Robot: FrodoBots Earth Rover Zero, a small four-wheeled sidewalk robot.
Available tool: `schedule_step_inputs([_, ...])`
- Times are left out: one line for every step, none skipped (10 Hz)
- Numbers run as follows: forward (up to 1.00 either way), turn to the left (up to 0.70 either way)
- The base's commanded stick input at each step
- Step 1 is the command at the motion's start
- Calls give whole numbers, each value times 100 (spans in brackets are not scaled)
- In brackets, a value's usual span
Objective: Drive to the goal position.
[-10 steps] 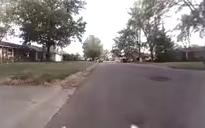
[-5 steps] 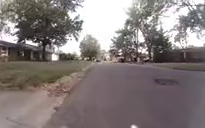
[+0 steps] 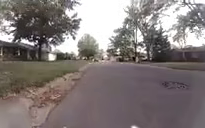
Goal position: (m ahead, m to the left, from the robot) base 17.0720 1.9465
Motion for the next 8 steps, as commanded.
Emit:
schedule_step_inputs([100,0])
schedule_step_inputs([100,0])
schedule_step_inputs([100,0])
schedule_step_inputs([100,0])
schedule_step_inputs([100,0])
schedule_step_inputs([100,0])
schedule_step_inputs([100,0])
schedule_step_inputs([100,0])
